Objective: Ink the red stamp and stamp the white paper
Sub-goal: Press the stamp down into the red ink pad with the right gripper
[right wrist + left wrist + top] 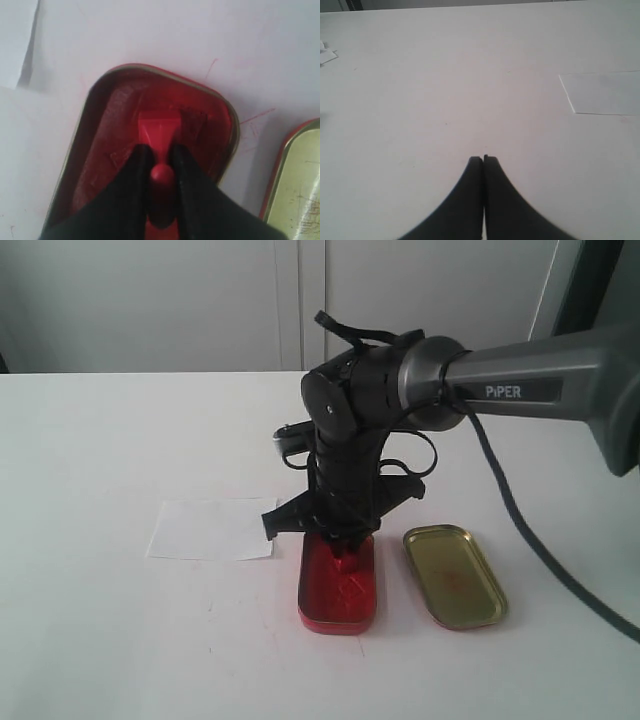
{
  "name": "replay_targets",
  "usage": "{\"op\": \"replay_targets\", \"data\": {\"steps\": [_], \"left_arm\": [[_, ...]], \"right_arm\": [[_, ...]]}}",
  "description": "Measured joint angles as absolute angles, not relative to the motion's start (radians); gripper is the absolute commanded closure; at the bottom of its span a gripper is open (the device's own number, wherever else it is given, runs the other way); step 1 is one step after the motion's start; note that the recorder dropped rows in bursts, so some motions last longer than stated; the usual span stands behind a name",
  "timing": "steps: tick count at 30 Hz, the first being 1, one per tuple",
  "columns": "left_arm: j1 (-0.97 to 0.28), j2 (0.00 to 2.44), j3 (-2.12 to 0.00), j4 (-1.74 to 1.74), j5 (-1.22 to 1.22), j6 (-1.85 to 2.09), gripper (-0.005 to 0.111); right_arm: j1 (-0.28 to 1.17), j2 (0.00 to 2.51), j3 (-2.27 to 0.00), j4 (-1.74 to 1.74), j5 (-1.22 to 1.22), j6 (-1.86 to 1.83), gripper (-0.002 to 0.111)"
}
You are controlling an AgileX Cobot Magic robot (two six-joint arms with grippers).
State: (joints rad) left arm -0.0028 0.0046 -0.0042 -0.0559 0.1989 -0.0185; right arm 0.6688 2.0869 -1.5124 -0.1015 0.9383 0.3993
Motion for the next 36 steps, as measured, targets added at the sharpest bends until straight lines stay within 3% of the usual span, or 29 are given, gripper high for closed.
{"op": "replay_targets", "data": {"steps": [36], "left_arm": [[-0.003,0.005,-0.004,-0.056,0.199,-0.019,0.107]], "right_arm": [[0.669,2.090,-1.523,-0.108,0.945,0.399,0.108]]}}
